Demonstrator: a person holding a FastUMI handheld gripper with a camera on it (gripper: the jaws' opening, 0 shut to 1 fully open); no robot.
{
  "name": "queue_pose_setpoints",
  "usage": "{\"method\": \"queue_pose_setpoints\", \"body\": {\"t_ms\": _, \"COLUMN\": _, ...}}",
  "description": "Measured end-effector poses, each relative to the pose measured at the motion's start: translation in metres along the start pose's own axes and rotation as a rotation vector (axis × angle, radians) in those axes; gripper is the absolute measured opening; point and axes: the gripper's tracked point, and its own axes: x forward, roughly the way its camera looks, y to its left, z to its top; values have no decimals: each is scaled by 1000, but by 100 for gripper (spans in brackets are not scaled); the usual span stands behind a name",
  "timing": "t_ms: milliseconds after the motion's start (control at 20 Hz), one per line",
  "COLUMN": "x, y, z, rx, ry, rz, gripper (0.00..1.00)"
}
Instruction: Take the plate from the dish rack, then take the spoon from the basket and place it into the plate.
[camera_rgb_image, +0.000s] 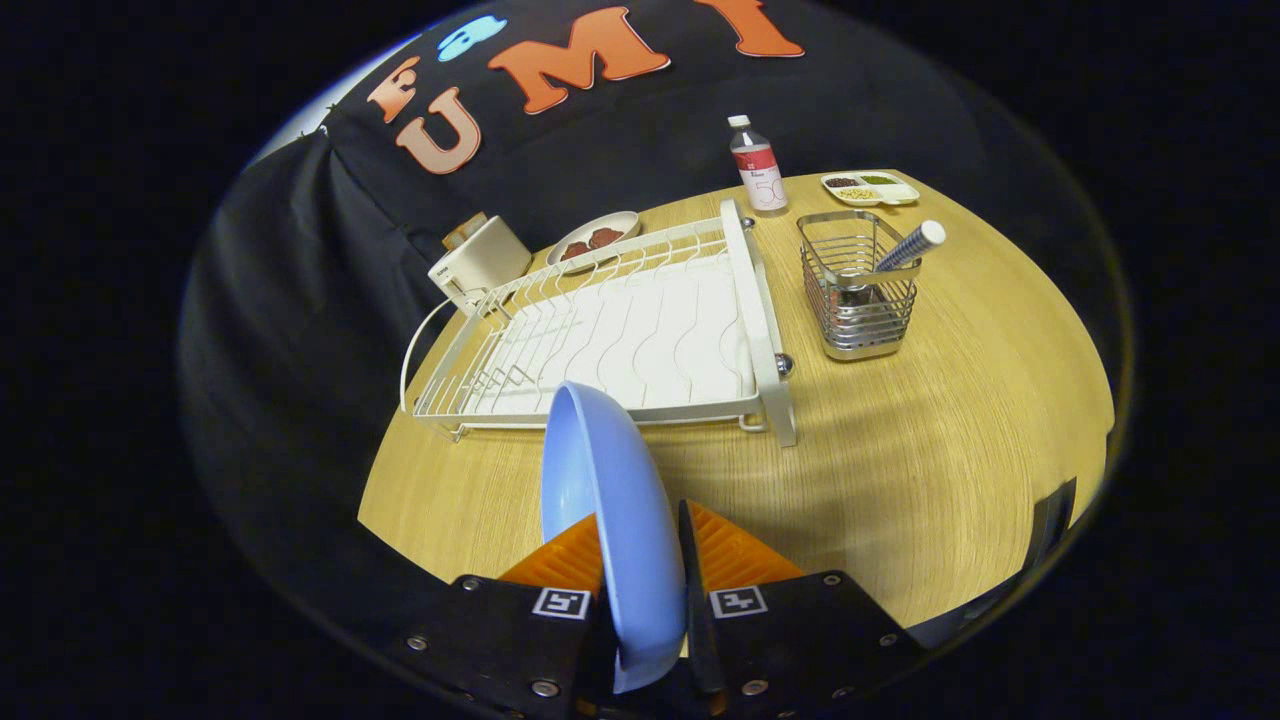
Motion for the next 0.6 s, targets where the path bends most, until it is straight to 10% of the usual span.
{"method": "queue_pose_setpoints", "body": {"t_ms": 600, "x": 10, "y": -41, "z": 18, "rx": 16, "ry": -167, "rz": -107, "gripper": 53}}
